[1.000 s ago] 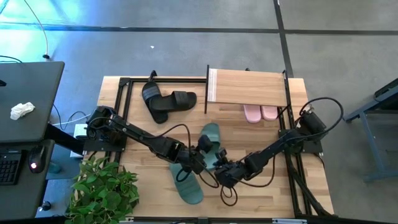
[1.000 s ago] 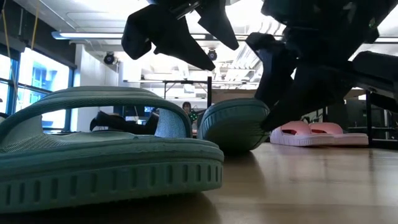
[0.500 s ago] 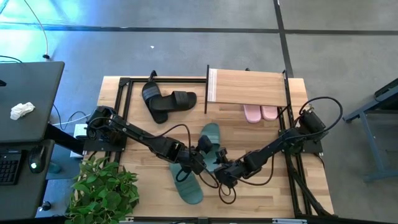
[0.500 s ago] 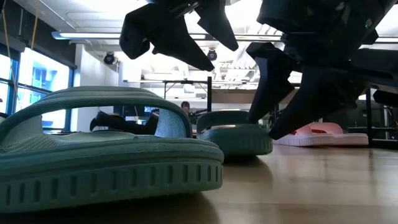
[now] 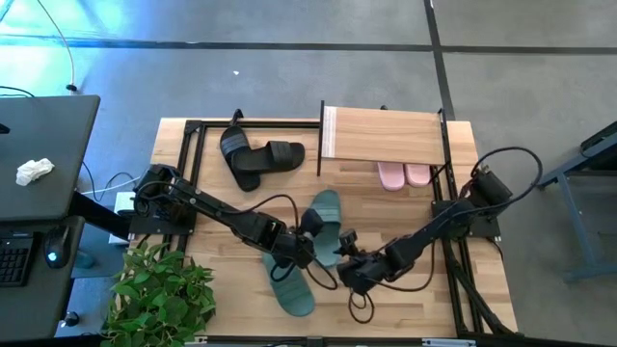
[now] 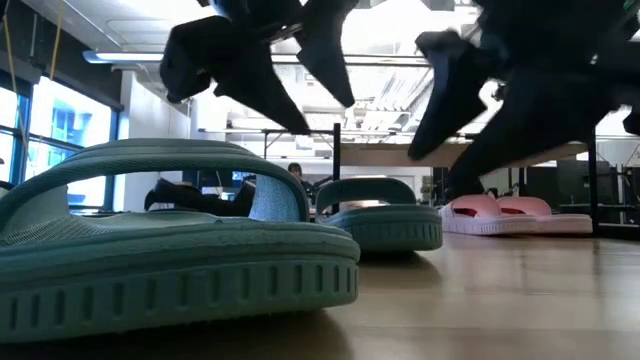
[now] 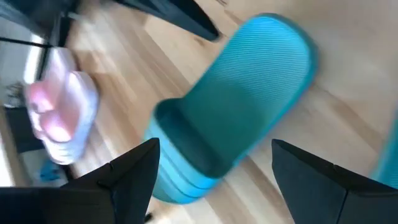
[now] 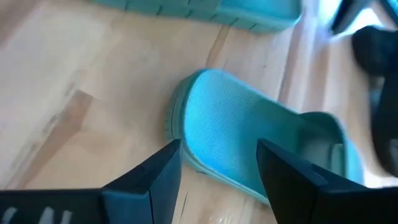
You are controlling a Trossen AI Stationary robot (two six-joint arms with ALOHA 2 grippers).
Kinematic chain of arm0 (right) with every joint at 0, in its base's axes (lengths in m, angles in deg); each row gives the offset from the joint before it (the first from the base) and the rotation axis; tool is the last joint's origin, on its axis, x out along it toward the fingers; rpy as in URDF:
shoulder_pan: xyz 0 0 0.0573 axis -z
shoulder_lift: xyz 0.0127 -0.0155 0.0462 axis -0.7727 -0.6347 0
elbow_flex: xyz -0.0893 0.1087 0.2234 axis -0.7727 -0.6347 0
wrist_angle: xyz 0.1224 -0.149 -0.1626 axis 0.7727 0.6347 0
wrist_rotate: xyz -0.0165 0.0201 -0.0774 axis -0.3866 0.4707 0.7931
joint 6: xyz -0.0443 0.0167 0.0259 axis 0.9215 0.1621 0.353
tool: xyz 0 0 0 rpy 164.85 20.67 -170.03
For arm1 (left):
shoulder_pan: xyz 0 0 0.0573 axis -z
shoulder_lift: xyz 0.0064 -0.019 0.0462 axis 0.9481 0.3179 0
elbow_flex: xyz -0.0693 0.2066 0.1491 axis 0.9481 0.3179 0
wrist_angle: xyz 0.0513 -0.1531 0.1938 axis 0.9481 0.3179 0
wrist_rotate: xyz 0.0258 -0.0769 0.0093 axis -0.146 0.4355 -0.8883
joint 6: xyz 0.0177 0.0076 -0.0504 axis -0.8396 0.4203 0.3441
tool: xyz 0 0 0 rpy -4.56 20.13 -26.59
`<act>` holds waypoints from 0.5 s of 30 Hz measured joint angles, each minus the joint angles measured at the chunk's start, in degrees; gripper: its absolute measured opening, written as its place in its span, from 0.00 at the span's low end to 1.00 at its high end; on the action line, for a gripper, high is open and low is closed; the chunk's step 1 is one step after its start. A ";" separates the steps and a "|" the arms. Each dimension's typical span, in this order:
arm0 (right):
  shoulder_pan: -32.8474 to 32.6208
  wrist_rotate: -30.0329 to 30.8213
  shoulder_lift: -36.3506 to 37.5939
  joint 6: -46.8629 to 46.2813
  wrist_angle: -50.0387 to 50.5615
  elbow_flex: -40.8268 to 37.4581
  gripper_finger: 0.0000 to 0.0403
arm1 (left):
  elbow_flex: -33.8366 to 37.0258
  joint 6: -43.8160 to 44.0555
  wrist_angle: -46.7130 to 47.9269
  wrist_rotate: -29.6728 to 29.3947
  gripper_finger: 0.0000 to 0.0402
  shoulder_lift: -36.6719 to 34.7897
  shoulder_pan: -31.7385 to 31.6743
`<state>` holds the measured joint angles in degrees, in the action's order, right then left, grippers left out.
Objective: Pick and place slides into the shelf
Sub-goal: Put the left green slides under the shelf
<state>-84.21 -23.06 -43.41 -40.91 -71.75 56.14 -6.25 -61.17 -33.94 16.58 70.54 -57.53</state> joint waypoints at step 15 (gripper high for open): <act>-1.18 -1.60 5.58 -5.24 0.93 0.00 0.48 | -2.90 20.73 10.76 25.97 0.72 -0.35 -0.85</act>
<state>-85.38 -24.66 -37.82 -46.15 -70.83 56.14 -9.15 -40.44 -23.18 42.54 70.19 -58.38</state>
